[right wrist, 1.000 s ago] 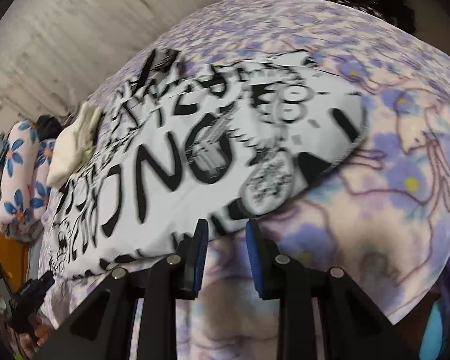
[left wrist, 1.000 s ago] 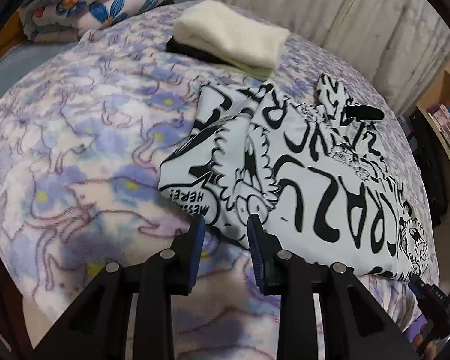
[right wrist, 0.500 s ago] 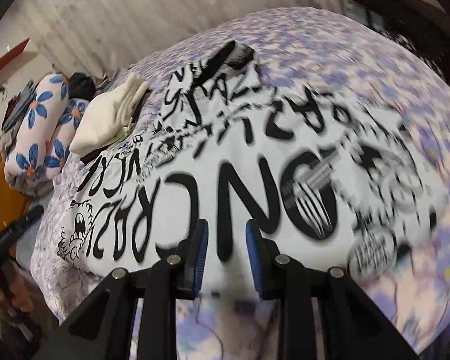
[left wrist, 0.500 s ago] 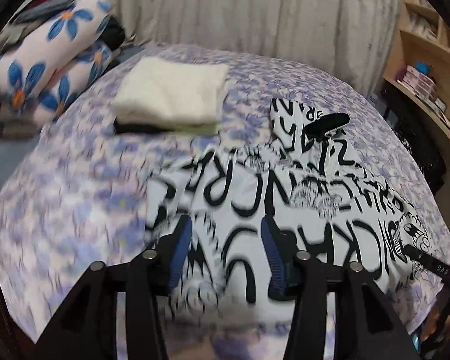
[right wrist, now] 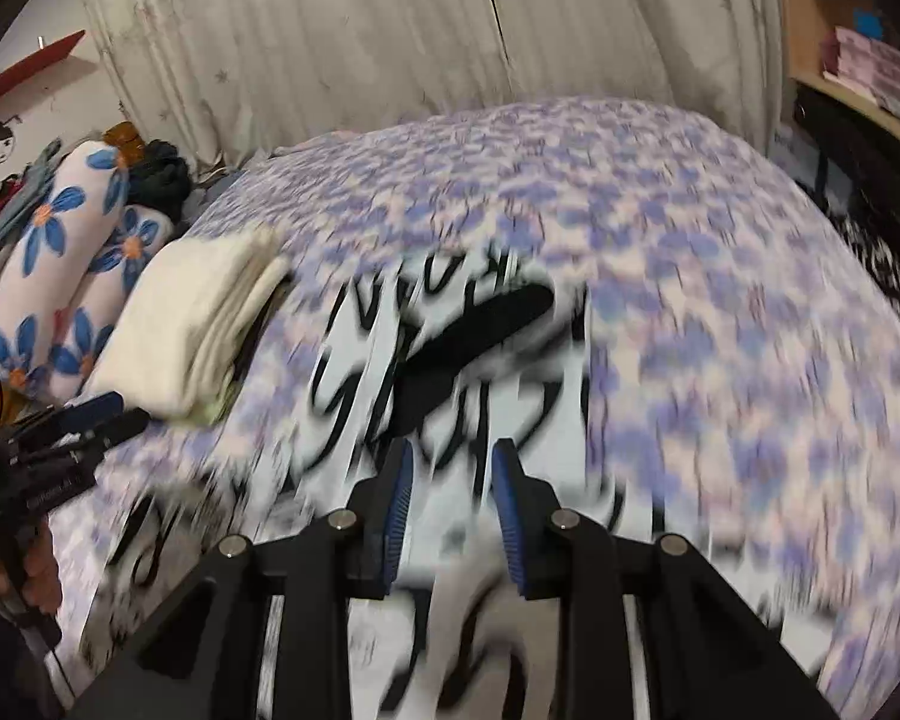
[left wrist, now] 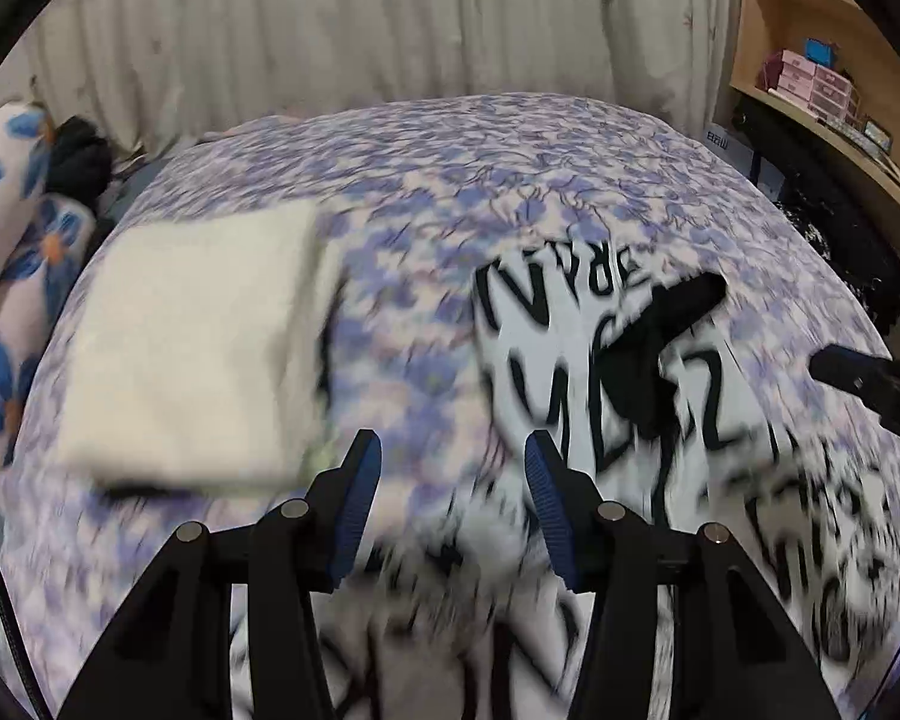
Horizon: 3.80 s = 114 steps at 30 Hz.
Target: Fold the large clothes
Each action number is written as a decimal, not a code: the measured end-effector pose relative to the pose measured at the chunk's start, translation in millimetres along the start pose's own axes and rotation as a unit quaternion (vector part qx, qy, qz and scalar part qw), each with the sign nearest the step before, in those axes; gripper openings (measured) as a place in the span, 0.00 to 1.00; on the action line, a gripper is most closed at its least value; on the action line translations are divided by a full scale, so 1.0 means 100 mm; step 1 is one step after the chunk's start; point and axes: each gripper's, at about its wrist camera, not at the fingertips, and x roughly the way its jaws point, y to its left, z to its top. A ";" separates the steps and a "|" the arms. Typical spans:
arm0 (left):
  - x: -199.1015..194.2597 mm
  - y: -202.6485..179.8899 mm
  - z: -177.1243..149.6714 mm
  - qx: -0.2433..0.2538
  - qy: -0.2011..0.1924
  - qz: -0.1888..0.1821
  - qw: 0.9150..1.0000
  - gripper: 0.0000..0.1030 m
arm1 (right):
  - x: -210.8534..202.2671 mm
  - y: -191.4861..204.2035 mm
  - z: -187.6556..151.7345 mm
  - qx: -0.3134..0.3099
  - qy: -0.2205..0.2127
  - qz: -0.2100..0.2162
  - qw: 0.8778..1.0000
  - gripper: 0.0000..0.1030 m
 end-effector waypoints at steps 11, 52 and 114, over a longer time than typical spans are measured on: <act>1.26 -0.51 1.18 -0.006 0.019 0.017 1.000 0.47 | 1.27 -0.14 0.74 0.048 0.036 0.014 0.998 0.26; 1.53 0.30 0.07 0.018 0.131 0.044 0.990 0.52 | 1.45 -0.87 -0.18 0.068 0.139 0.015 0.988 0.26; -0.89 0.36 -2.51 0.032 0.039 -0.118 0.992 0.40 | -1.03 -0.43 -2.74 -0.010 0.041 0.063 0.997 0.17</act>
